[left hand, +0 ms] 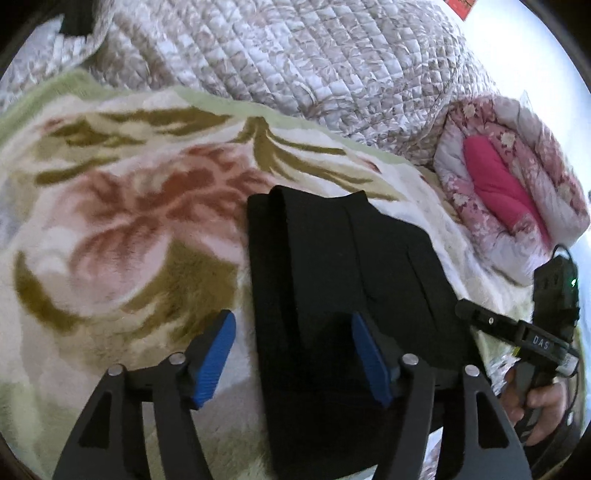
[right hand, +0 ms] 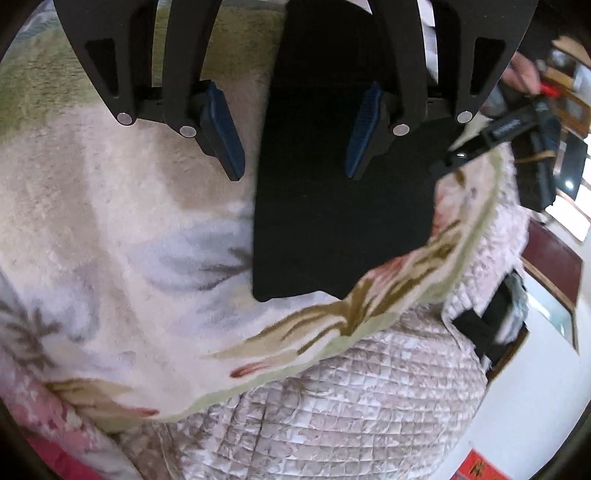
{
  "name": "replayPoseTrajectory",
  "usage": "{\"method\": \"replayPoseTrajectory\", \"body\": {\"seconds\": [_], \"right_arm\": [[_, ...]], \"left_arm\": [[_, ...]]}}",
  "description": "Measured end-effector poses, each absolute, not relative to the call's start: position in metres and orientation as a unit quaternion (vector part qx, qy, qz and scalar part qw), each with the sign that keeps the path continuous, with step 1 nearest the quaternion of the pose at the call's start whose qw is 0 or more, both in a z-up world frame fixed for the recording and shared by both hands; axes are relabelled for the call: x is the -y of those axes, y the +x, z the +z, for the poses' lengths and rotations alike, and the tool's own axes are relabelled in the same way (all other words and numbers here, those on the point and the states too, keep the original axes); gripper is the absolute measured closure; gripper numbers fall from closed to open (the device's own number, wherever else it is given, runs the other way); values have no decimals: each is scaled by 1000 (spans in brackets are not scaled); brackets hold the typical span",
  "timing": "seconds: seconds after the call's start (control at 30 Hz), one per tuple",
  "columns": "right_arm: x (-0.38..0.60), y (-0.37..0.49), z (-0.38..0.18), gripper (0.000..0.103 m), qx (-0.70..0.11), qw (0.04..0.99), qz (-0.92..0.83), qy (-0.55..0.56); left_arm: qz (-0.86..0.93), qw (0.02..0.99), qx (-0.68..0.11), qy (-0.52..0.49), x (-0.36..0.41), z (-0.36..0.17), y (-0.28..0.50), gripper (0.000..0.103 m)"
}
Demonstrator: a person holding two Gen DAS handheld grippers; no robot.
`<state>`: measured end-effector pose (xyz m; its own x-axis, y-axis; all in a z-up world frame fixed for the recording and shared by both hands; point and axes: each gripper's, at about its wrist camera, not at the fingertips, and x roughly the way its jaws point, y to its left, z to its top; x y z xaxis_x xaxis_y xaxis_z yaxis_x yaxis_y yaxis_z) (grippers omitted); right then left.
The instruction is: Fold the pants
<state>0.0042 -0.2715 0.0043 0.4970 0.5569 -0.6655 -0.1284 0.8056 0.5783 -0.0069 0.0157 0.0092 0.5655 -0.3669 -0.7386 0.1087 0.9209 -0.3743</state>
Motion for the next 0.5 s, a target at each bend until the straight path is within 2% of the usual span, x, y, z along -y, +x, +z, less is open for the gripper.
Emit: {"method": "replayPoseTrajectory", "body": {"seconds": [0.17,0.23,0.27,0.33,0.5], "right_arm": [[260,19,0,47,-461,827,225,231],[259,23,-1,63,-467,826,217,230],[260,22,-1,77,-468,826,213,232],[263,18,1,81,-464,820,219,252],[258,15,17,84,-451,832,225,233]], "left_arm": [[-150,875,-436,-150,-9,5,8,35],[-149,874,-434,-157,-9,7,7,53],[-147,875,-433,-158,-10,10,5,58],[-141,881,-427,-149,-9,15,1,69],[-140,886,-417,-148,-7,33,-1,81]]}}
